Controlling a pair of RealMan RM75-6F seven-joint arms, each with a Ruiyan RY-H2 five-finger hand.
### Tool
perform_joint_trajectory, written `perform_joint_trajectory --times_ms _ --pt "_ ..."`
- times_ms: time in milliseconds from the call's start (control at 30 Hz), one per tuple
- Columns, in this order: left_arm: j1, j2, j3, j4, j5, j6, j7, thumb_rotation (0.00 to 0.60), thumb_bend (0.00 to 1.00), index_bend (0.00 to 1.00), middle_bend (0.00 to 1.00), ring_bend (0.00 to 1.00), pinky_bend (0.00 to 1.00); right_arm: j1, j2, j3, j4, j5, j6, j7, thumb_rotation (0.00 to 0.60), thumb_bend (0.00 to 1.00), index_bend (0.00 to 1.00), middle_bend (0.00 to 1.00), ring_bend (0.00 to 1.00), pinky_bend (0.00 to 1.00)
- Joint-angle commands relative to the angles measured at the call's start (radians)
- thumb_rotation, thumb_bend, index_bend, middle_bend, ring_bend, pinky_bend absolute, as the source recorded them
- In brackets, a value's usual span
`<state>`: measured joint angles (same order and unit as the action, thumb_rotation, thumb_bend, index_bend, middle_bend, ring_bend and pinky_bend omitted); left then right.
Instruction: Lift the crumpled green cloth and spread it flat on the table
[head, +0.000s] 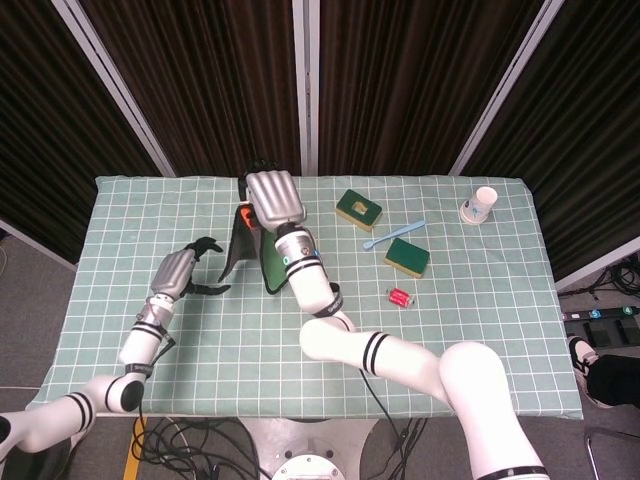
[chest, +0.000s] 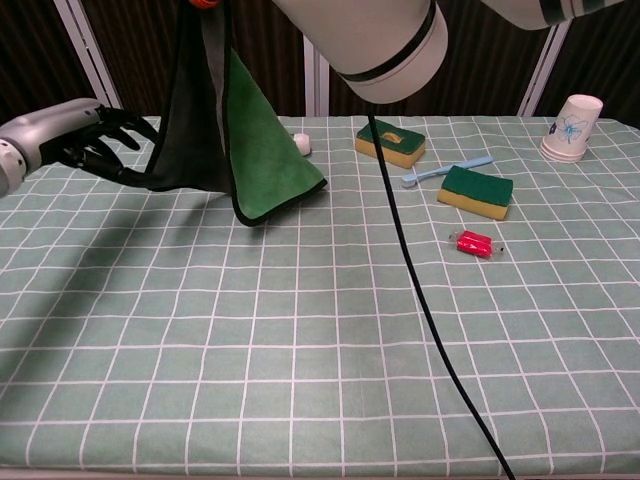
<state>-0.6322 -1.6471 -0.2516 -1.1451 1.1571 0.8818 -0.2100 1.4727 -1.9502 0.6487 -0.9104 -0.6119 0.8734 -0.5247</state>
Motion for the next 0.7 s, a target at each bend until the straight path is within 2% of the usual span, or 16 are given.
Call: perform_joint_trajectory --times_ms 33,100,467,633,700 --pt "-0.011 -0.047 -0.006 0.054 -0.016 0.029 0.043 0.528 0.06 0.34 0.27 0.23 0.34 -0.003 -0.001 -0.007 0.001 -0.004 0.002 0.011 0.600 0.47 0.75 0.34 0.17 0.21" --pt "-0.012 -0.061 -0.014 0.065 -0.035 0.028 0.051 0.549 0.06 0.35 0.27 0.23 0.34 -0.008 0.002 -0.014 -0.002 -0.007 0.004 0.018 0.600 0.47 0.75 0.34 0.17 0.21" --pt "-0.003 -0.060 -0.077 0.011 -0.155 -0.018 0.021 0.548 0.10 0.45 0.27 0.23 0.34 -0.035 0.023 -0.039 -0.040 -0.031 0.016 0.050 0.600 0.47 0.75 0.34 0.17 0.21" --pt "-0.003 -0.067 -0.091 -0.002 -0.190 0.003 0.053 0.555 0.16 0.54 0.28 0.23 0.34 -0.059 0.042 -0.054 -0.080 -0.048 0.021 0.070 0.600 0.47 0.75 0.34 0.17 0.21" --pt "-0.001 -0.077 -0.100 -0.003 -0.198 0.018 0.052 0.578 0.20 0.59 0.29 0.24 0.34 -0.070 0.052 -0.059 -0.100 -0.055 0.026 0.076 0.600 0.47 0.75 0.34 0.17 0.21"
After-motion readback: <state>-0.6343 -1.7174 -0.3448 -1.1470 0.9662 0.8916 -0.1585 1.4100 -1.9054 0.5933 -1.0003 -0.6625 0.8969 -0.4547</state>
